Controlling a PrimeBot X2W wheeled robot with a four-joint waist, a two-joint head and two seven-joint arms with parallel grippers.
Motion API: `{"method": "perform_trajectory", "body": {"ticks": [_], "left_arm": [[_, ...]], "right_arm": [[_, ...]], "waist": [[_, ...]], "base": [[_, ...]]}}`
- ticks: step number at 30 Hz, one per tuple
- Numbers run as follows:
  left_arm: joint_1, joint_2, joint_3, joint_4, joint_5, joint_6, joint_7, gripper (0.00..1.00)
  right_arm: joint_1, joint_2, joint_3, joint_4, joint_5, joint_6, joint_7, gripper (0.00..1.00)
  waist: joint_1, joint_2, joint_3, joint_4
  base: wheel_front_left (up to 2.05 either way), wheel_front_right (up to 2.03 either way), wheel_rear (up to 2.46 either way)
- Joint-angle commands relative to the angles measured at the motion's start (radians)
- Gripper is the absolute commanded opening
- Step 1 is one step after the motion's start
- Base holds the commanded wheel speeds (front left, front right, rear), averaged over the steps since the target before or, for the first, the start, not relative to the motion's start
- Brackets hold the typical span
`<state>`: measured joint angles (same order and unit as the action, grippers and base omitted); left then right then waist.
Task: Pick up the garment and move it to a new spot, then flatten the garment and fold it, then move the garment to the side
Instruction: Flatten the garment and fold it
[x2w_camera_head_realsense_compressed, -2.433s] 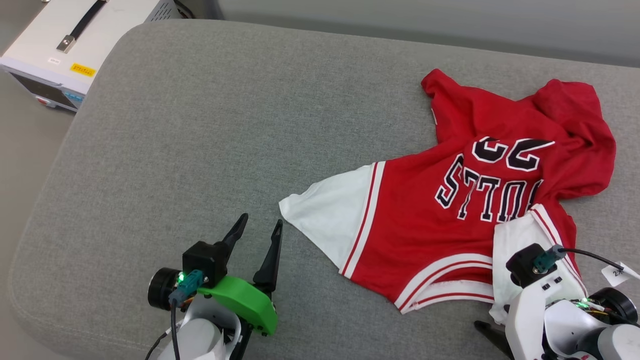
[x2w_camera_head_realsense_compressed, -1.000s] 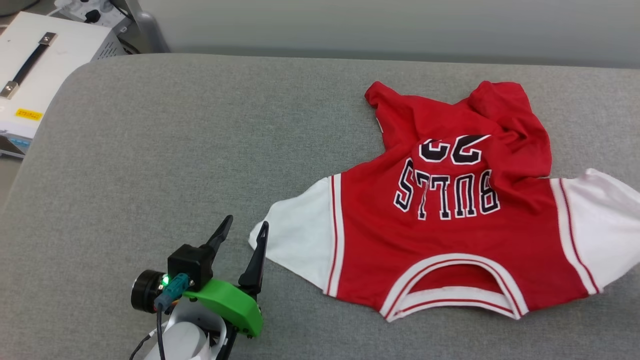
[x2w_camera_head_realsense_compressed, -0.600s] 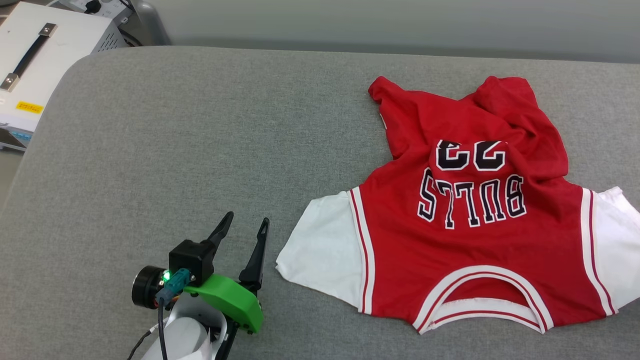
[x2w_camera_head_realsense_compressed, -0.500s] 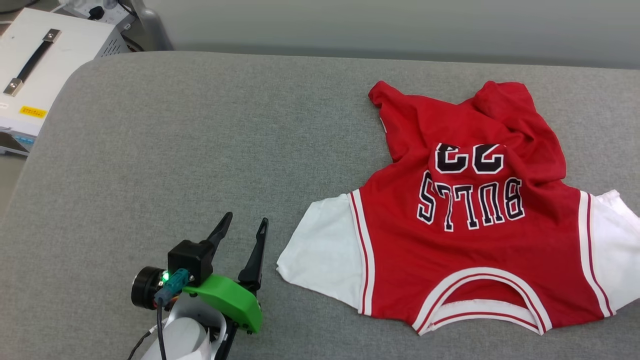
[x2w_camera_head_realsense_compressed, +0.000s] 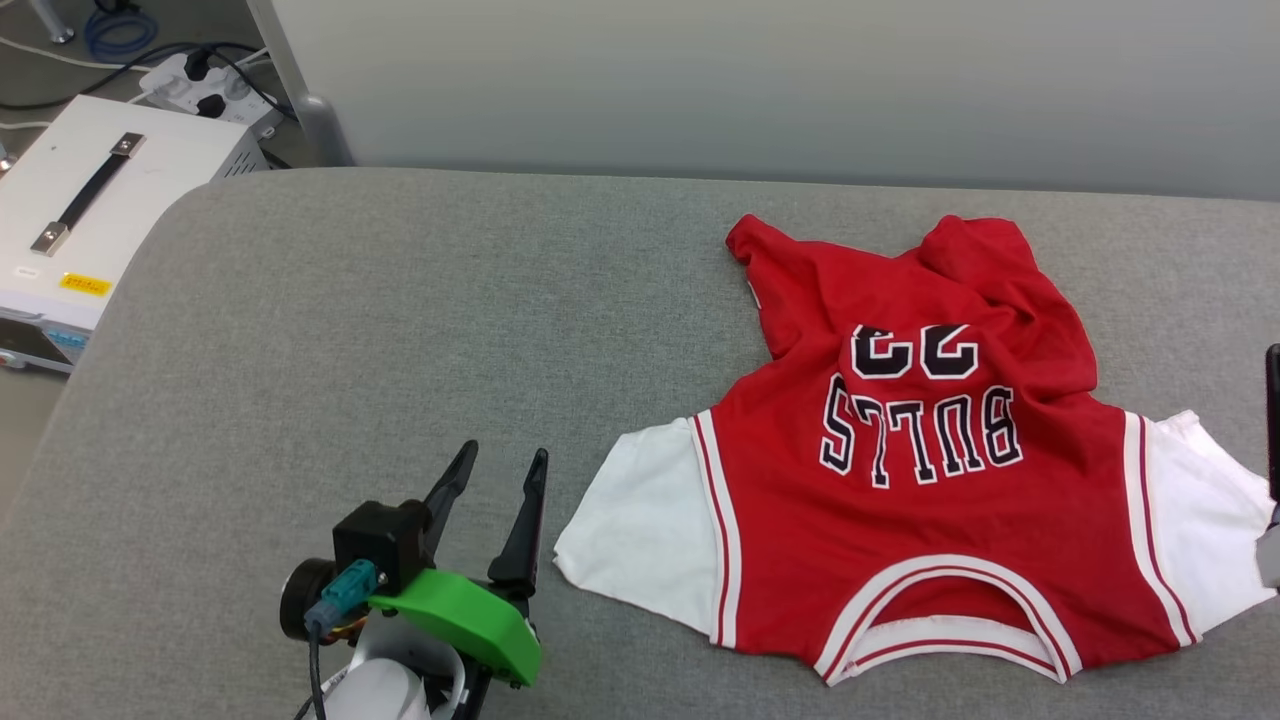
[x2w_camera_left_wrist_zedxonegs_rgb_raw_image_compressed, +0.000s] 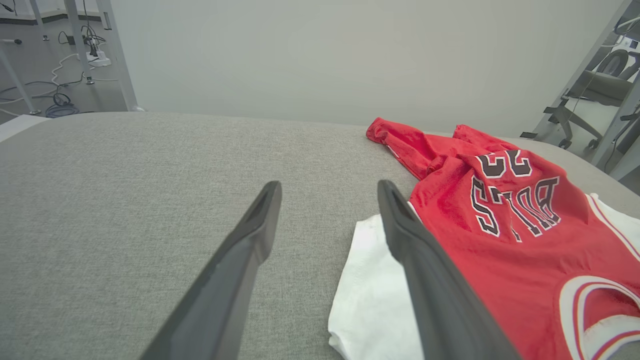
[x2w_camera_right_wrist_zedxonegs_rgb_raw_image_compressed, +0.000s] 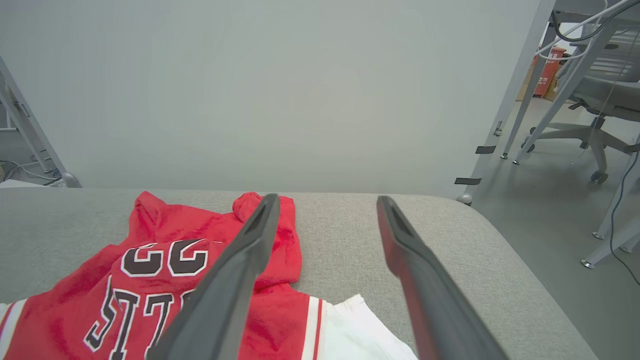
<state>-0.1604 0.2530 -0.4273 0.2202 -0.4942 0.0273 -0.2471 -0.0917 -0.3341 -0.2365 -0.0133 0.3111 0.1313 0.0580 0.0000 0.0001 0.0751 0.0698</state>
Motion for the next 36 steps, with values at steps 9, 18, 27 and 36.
{"method": "perform_trajectory", "body": {"ticks": [9, 18, 27, 36], "left_arm": [[0.052, -0.031, -0.018, -0.024, -0.007, -0.002, -0.011, 1.0], [0.064, -0.042, 0.001, -0.065, 0.032, -0.017, -0.014, 1.0], [0.006, 0.004, -0.051, -0.032, 0.027, 0.031, 0.344, 1.0], [-0.051, 0.047, -0.091, 0.008, 0.049, 0.076, 0.588, 1.0]], "right_arm": [[0.162, 0.141, 0.004, -0.12, -0.016, -0.001, -0.125, 1.0], [0.202, 0.17, 0.018, -0.157, -0.022, -0.001, -0.106, 1.0], [0.19, 0.172, 0.038, -0.168, -0.037, -0.001, -0.07, 1.0], [0.167, 0.186, 0.059, -0.162, -0.044, -0.001, -0.058, 1.0]], "waist": [[0.0, -0.0001, -0.027, -0.005], [0.0, -0.0001, -0.013, -0.013], [0.0, -0.0001, 0.027, -0.043], [0.0, -0.0001, 0.079, -0.087]], "base": [[0.0, 0.0, 0.0], [0.0, 0.0, 0.0], [0.0, 0.0, 0.0], [0.0, 0.0, 0.0]]}}
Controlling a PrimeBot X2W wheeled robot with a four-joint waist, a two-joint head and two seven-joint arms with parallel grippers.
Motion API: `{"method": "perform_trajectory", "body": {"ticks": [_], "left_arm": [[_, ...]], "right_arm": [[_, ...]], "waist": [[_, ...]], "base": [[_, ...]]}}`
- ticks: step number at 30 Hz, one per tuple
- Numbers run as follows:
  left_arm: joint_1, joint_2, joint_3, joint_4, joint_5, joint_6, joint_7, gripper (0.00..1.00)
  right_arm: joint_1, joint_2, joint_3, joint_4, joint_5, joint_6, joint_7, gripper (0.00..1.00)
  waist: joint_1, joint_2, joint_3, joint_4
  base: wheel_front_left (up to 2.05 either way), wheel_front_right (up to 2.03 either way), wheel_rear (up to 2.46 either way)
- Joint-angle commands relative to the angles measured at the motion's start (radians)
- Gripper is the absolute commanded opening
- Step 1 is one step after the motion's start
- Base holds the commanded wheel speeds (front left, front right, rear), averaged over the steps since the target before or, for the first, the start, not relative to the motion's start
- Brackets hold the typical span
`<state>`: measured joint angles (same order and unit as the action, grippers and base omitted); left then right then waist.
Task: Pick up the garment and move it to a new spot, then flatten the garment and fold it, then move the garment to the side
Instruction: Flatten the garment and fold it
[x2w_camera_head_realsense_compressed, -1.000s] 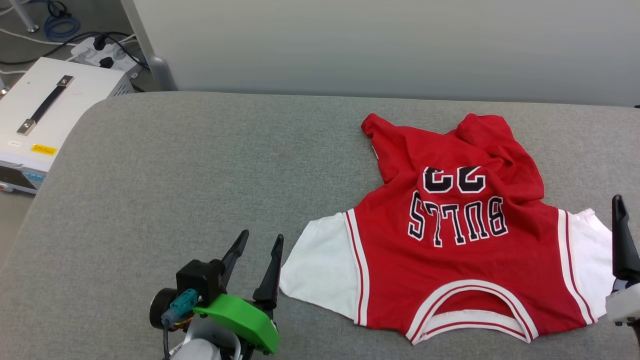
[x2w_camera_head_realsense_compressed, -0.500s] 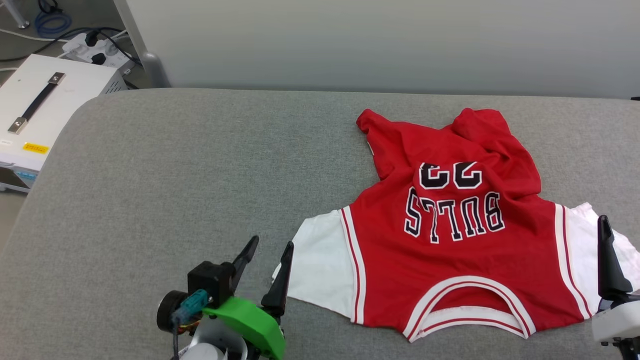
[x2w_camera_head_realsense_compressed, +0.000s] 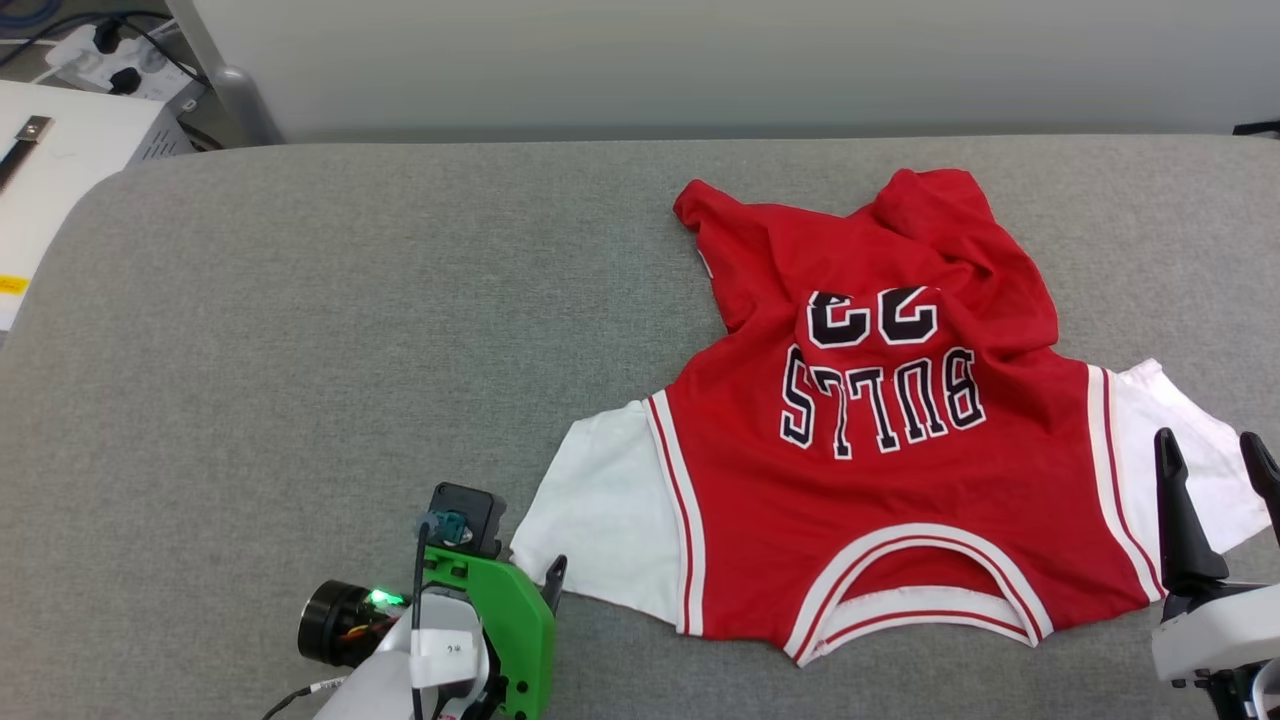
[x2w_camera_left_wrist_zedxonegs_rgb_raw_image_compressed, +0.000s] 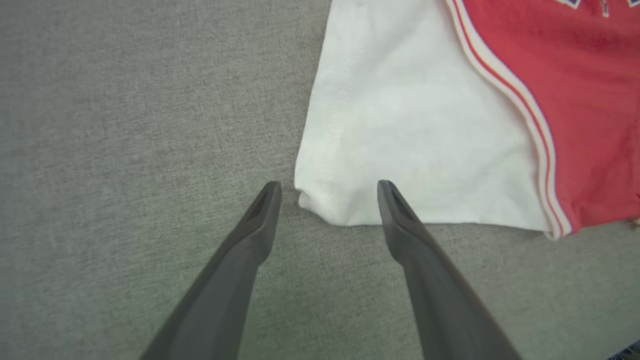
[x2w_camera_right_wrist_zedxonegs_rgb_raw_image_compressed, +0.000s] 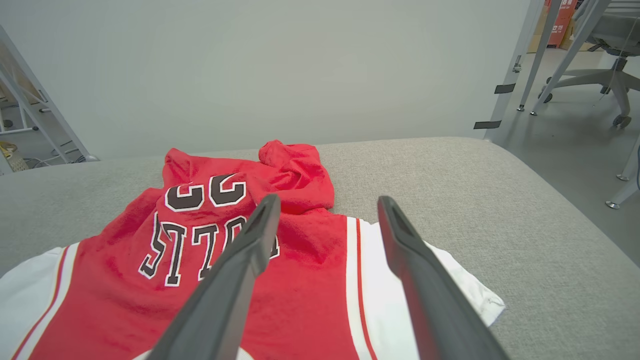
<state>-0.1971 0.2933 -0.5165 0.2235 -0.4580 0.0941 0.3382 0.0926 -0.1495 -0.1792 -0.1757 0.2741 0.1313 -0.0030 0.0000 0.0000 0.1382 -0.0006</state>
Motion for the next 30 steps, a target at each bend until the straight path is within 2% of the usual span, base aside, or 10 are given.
{"method": "perform_trajectory", "body": {"ticks": [1, 10, 11, 12, 16, 21, 30], "left_arm": [[-0.018, 0.008, -0.005, 0.01, 0.018, 0.013, 0.01, 1.0], [-0.035, 0.013, -0.034, 0.097, 0.03, 0.028, 0.08, 1.0], [-0.035, 0.011, -0.034, 0.104, 0.025, 0.025, 0.082, 0.47], [-0.034, 0.008, -0.034, 0.111, 0.018, 0.02, 0.084, 0.0], [-0.038, 0.004, -0.026, 0.123, 0.002, 0.01, 0.063, 0.0], [-0.046, 0.006, 0.003, 0.121, -0.012, 0.018, 0.01, 0.0], [-0.028, 0.073, 0.099, 0.013, -0.063, 0.037, -0.039, 0.0]], "right_arm": [[-0.018, 0.001, 0.003, 0.001, -0.007, -0.001, 0.004, 1.0], [-0.03, -0.001, 0.018, 0.011, -0.005, -0.001, 0.002, 1.0], [-0.031, -0.001, 0.017, 0.011, -0.005, -0.001, 0.002, 1.0], [-0.031, -0.001, 0.015, 0.013, -0.006, -0.001, 0.003, 1.0], [-0.028, -0.006, 0.007, 0.017, -0.01, -0.001, 0.009, 1.0], [-0.02, -0.017, 0.009, 0.024, -0.006, -0.001, 0.035, 1.0], [0.002, -0.067, 0.027, 0.035, 0.006, -0.001, 0.175, 1.0]], "waist": [[0.0, 0.0, 0.02, -0.02], [0.0, 0.0, 0.051, -0.048], [0.0, 0.0, 0.053, -0.048], [0.0, 0.0, 0.054, -0.047], [0.0, 0.0, 0.048, -0.035], [0.0, 0.0, 0.021, -0.009], [0.0, 0.0, -0.033, 0.035]], "base": [[0.0, 0.0, 0.0], [0.0, 0.0, 0.0], [0.0, 0.0, 0.0], [0.0, 0.0, 0.0], [0.0, 0.0, 0.0], [0.0, 0.0, 0.0], [0.0, 0.0, 0.0]]}}
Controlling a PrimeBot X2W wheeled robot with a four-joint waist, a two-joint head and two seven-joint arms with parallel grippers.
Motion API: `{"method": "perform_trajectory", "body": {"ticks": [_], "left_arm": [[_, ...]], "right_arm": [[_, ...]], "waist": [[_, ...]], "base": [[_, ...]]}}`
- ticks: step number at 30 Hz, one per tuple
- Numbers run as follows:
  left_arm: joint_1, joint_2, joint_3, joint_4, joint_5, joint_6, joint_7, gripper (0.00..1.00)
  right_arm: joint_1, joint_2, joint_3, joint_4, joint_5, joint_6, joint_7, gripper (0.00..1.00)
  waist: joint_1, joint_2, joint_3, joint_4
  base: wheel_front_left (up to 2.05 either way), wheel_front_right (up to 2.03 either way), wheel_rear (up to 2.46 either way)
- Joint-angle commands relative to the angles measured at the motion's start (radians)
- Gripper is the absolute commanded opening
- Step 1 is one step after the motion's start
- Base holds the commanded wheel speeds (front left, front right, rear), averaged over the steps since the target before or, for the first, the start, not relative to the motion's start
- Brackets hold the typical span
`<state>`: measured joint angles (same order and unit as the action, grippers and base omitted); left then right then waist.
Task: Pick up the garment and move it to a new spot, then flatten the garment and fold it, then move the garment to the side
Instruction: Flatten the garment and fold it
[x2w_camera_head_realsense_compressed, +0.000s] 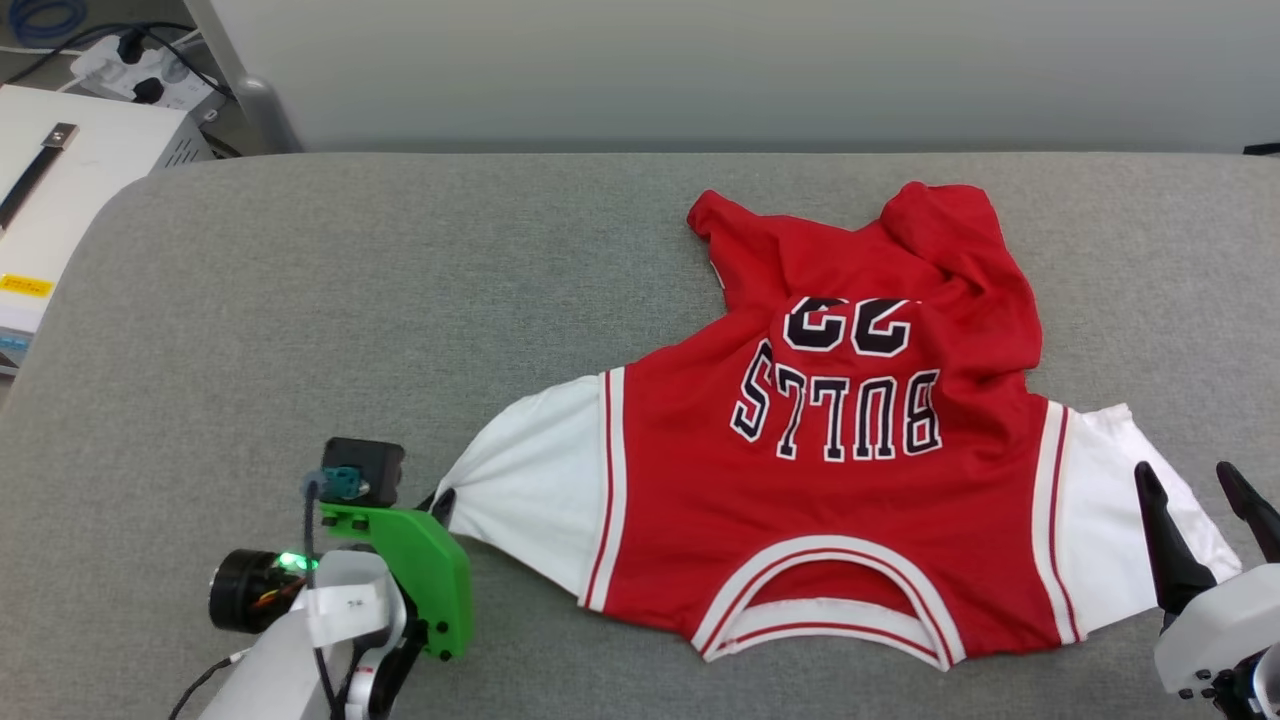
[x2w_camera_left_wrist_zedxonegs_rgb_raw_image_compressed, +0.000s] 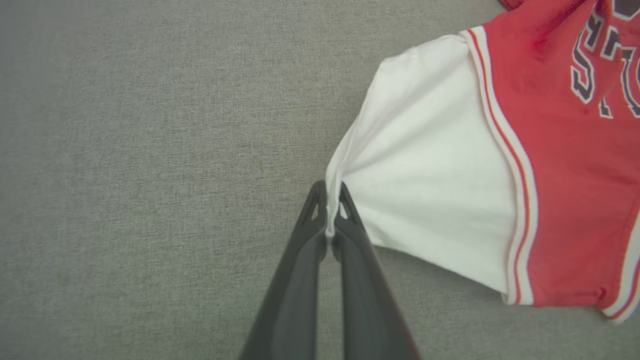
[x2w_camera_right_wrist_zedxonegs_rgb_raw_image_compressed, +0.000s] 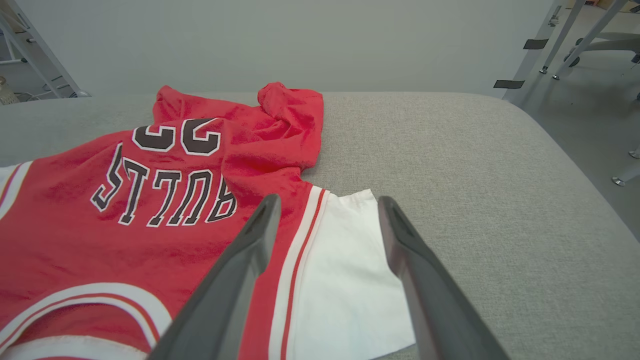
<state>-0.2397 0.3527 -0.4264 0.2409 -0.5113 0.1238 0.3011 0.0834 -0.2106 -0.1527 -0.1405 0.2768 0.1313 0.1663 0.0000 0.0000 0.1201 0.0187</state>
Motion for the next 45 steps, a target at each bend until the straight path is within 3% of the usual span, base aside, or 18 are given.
{"method": "perform_trajectory", "body": {"ticks": [1, 9, 19, 27, 37, 38, 39, 45], "left_arm": [[0.026, 0.027, 0.021, -0.028, -0.018, 0.009, 0.001, 0.0], [0.14, 0.138, 0.046, -0.249, -0.076, -0.002, 0.121, 0.0], [0.211, 0.177, 0.034, -0.504, -0.124, 0.029, 0.252, 0.0], [0.181, 0.168, 0.009, -0.546, -0.112, 0.033, 0.277, 0.0], [0.151, 0.165, 0.001, -0.537, -0.111, 0.025, 0.282, 0.0], [0.15, 0.165, 0.002, -0.536, -0.112, 0.025, 0.281, 0.0], [0.151, 0.166, 0.003, -0.534, -0.113, 0.026, 0.28, 0.0], [0.159, 0.167, 0.012, -0.518, -0.121, 0.025, 0.263, 0.0]], "right_arm": [[0.014, -0.01, -0.001, -0.002, 0.006, -0.001, 0.029, 1.0], [0.041, -0.048, -0.04, -0.014, 0.009, -0.001, 0.297, 1.0], [-0.04, -0.089, -0.116, 0.005, -0.005, -0.001, 0.669, 1.0], [-0.129, -0.096, -0.141, 0.082, -0.029, -0.001, 0.761, 1.0], [-0.147, -0.087, -0.116, 0.219, -0.028, -0.001, 0.748, 1.0], [-0.146, -0.084, -0.111, 0.231, -0.018, -0.001, 0.752, 0.64], [-0.146, -0.08, -0.104, 0.244, -0.003, -0.001, 0.756, 0.0], [-0.147, -0.09, -0.103, 0.257, 0.038, -0.001, 0.703, 0.0]], "waist": [[0.0, 0.0, -0.018, 0.02], [0.0, 0.0, 0.001, 0.046], [0.0, 0.0, 0.076, 0.063], [0.0, 0.0, 0.136, 0.093], [0.0, 0.0, 0.166, 0.112], [0.0, 0.0, 0.165, 0.111], [0.0, 0.0, 0.163, 0.11], [0.0, 0.0, 0.123, 0.099]], "base": [[0.0, 0.0, 0.0], [0.0, 0.0, 0.0], [0.0, 0.0, 0.0], [0.0, 0.0, 0.0], [0.0, 0.0, 0.0], [0.0, 0.0, 0.0], [0.0, 0.0, 0.0], [0.0, 0.0, 0.0]]}}
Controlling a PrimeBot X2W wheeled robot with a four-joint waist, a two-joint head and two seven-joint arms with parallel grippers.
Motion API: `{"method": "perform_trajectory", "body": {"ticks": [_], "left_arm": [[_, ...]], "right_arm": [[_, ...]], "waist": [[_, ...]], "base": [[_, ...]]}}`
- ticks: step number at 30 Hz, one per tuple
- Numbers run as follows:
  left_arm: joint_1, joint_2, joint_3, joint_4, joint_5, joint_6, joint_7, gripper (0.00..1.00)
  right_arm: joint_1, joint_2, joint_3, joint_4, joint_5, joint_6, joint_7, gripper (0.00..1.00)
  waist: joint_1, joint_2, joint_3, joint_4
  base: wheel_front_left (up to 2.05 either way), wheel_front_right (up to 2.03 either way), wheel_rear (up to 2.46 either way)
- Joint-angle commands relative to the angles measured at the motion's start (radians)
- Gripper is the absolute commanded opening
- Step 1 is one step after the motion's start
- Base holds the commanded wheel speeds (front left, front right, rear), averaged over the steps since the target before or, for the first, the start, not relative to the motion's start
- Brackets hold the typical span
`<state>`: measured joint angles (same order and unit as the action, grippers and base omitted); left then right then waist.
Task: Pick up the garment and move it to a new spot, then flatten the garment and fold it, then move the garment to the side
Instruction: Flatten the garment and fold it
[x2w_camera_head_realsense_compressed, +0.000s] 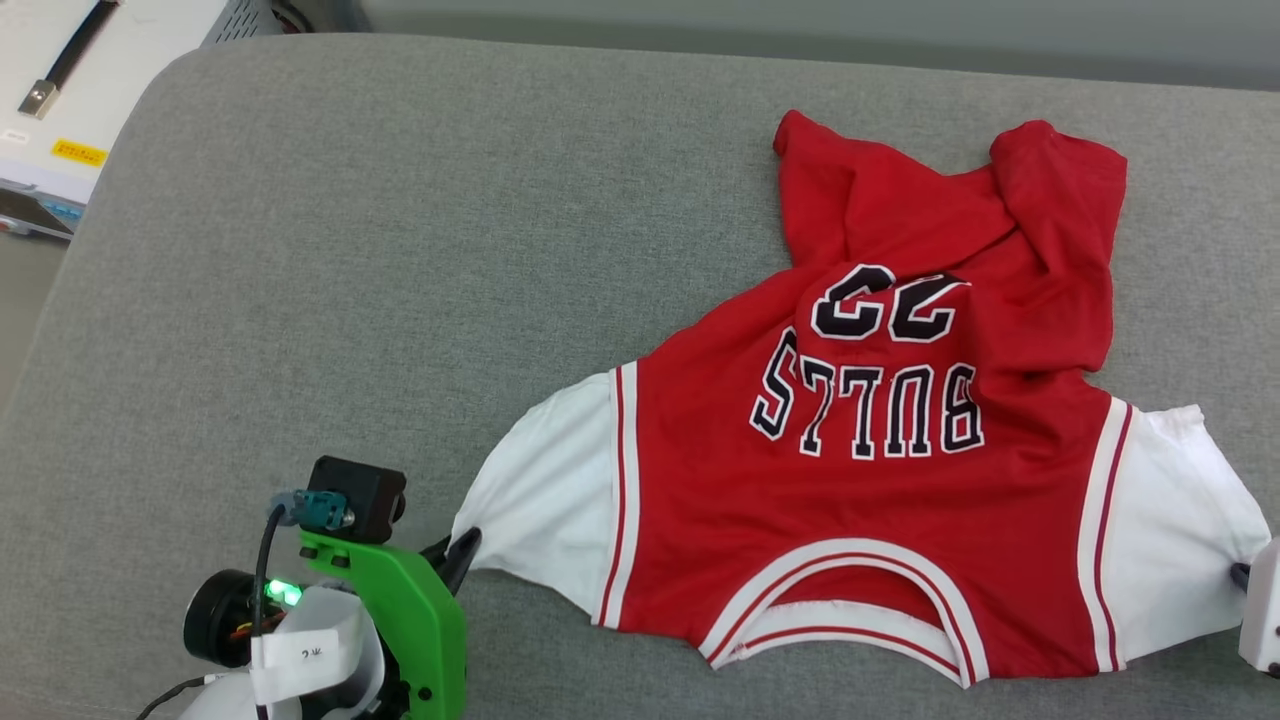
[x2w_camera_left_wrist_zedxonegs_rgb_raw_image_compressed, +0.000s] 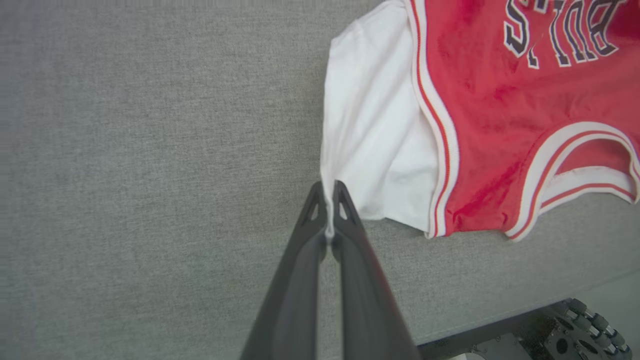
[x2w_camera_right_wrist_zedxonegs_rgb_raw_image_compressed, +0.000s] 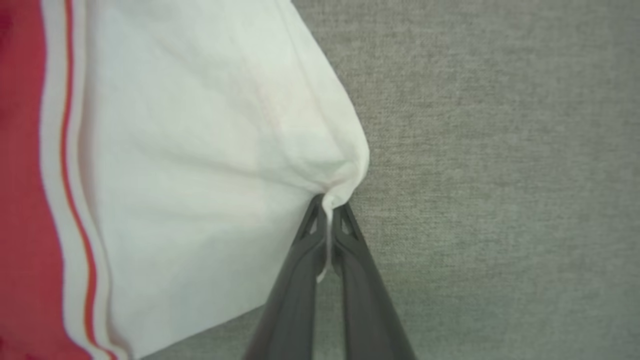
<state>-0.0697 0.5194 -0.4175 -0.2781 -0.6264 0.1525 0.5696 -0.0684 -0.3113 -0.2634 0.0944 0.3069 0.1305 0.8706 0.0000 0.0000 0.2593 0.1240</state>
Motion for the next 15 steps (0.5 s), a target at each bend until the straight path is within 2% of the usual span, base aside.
{"method": "perform_trajectory", "body": {"ticks": [1, 10, 15], "left_arm": [[-0.009, 0.002, 0.005, 0.003, -0.007, -0.006, -0.011, 0.0], [-0.003, 0.023, 0.047, -0.021, -0.009, -0.019, -0.079, 0.0], [-0.04, 0.037, 0.104, -0.061, 0.019, -0.006, -0.148, 0.0]], "right_arm": [[0.004, 0.004, 0.007, 0.016, 0.016, 0.0, -0.017, 0.0], [-0.014, -0.074, -0.014, -0.142, 0.119, 0.0, -0.109, 0.0], [-0.063, -0.109, -0.044, -0.264, 0.193, 0.0, -0.126, 0.0]], "waist": [[0.0, 0.0, -0.029, -0.009], [0.0, 0.0, -0.153, -0.039], [0.0, 0.0, -0.213, -0.057]], "base": [[0.0, 0.0, 0.0], [0.0, 0.0, 0.0], [0.0, 0.0, 0.0]]}}
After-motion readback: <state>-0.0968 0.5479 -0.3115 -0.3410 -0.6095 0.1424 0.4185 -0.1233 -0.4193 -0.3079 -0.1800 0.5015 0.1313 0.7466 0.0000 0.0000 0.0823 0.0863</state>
